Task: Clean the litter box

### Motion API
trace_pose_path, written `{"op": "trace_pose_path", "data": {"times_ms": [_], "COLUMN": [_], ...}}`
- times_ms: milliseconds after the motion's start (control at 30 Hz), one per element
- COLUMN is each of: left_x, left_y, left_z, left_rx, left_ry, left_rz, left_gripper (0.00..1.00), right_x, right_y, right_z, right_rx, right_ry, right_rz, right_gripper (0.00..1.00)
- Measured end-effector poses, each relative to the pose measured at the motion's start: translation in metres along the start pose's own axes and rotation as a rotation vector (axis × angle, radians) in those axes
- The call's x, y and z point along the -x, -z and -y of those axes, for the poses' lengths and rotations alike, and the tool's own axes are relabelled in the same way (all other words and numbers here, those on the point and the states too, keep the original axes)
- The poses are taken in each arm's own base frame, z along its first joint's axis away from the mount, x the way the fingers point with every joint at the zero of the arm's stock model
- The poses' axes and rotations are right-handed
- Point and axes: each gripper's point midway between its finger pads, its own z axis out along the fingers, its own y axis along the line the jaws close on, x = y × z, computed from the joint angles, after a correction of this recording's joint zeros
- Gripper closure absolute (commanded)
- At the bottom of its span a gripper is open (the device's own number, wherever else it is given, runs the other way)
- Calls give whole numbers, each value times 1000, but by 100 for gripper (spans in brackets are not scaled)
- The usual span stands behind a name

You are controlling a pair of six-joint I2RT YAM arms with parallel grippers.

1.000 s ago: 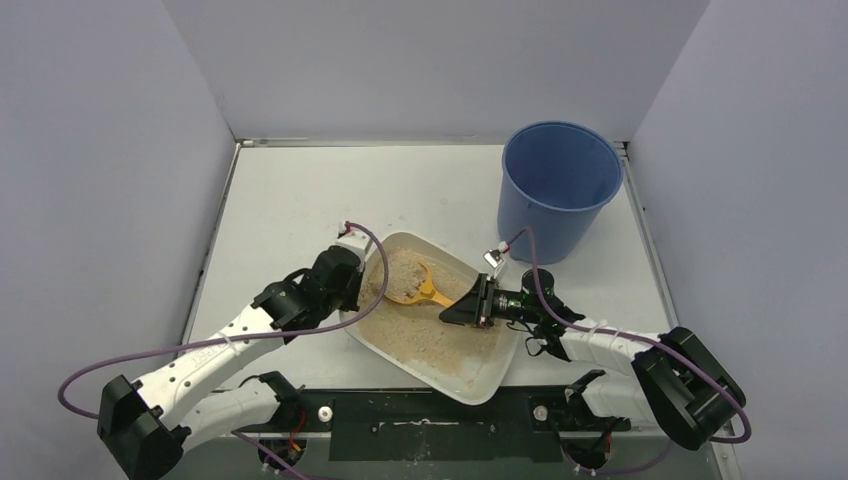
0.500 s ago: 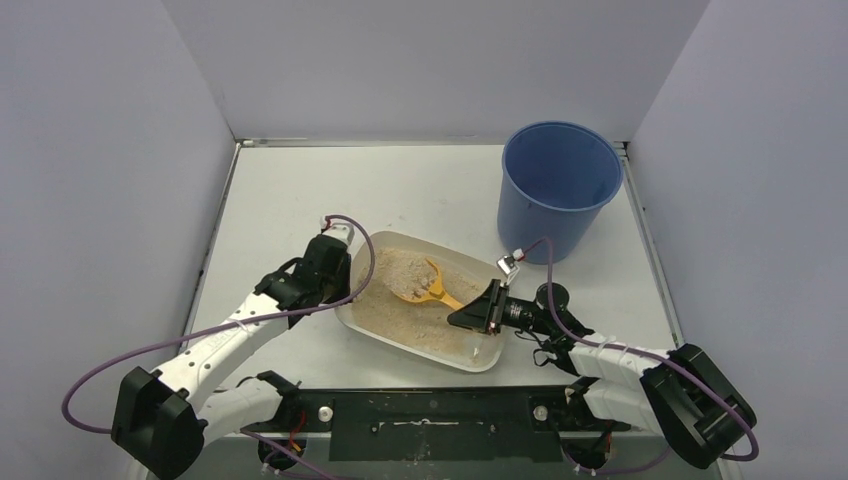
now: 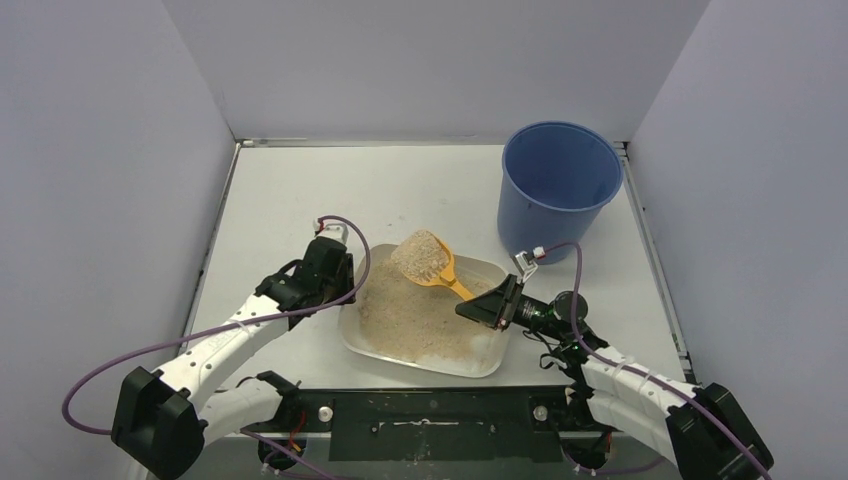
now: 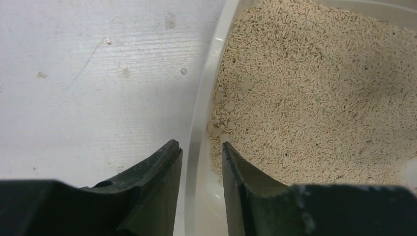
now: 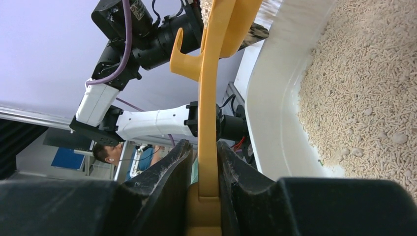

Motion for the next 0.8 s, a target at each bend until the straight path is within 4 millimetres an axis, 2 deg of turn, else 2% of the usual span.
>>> {"op": "trace_pose_path", "data": {"times_ms": [267,400,600,800], "left_x": [4,10,36,46], "left_y": [0,4,20,33], "left_z": [0,1,4,0], "left_rx": [4,8,-2,0], "left_ry": [13,12,16,14], "left_rz": [14,28,107,163], "left_gripper": [50,48,47,45], "right_x": [-5,-9,-12,-16], "right_y": [3,6,9,11], "right_z": [-3,-2,-5,-9], "right_rx": [-3,-2,10,21], "right_ry": [-33,-52,-67,-70], "right_rz": [8,20,40,42], "right_gripper": [100,100,100,100]}}
